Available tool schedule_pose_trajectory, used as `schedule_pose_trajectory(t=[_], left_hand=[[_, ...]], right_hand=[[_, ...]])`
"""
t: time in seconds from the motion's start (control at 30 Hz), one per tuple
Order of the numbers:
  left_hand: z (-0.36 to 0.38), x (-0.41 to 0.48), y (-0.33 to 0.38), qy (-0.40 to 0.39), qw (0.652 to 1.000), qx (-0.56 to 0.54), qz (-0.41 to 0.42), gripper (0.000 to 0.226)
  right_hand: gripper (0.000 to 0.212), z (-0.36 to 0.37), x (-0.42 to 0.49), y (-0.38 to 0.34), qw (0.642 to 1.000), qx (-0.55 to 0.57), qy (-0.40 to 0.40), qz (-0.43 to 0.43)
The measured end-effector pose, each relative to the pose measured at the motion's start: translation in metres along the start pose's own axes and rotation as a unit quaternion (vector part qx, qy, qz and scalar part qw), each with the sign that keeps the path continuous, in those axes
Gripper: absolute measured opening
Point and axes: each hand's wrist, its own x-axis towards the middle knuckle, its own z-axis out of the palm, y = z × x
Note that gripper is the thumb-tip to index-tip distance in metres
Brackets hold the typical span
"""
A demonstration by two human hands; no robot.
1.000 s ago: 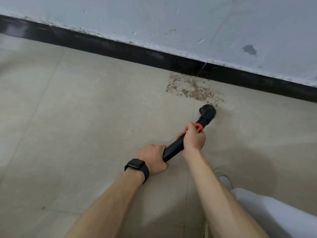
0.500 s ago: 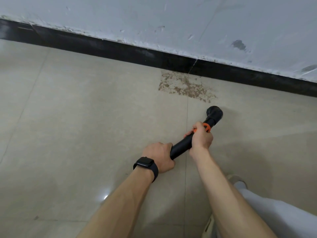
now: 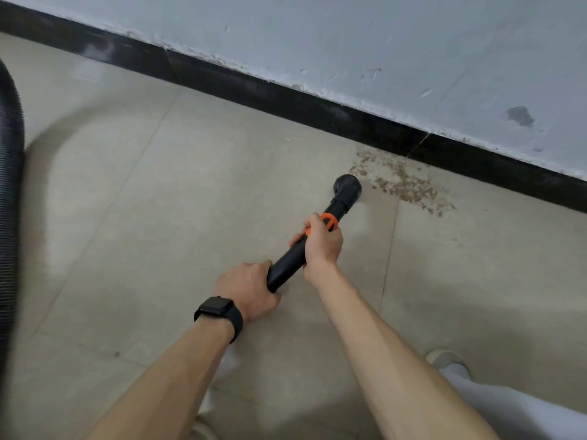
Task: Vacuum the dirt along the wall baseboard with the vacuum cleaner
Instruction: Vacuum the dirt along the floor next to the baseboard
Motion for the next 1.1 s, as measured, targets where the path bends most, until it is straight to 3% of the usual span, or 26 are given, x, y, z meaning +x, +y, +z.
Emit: schedule_pose_trajectory(t=[0.43, 1.1], left_hand=[[-0.007, 0.023, 0.034, 0.033, 0.999, 0.029, -0.004, 0.027], [-0.011, 0.077, 0.067, 0.052, 0.998, -0.022, -0.003, 0.02]], right_hand=[[0.016, -0.007, 0.027, -0.024, 0.999, 0.03, -0.018, -0.005], [0.016, 0.0, 0.075, -0.069, 0.999, -0.008, -0.017, -0.03]])
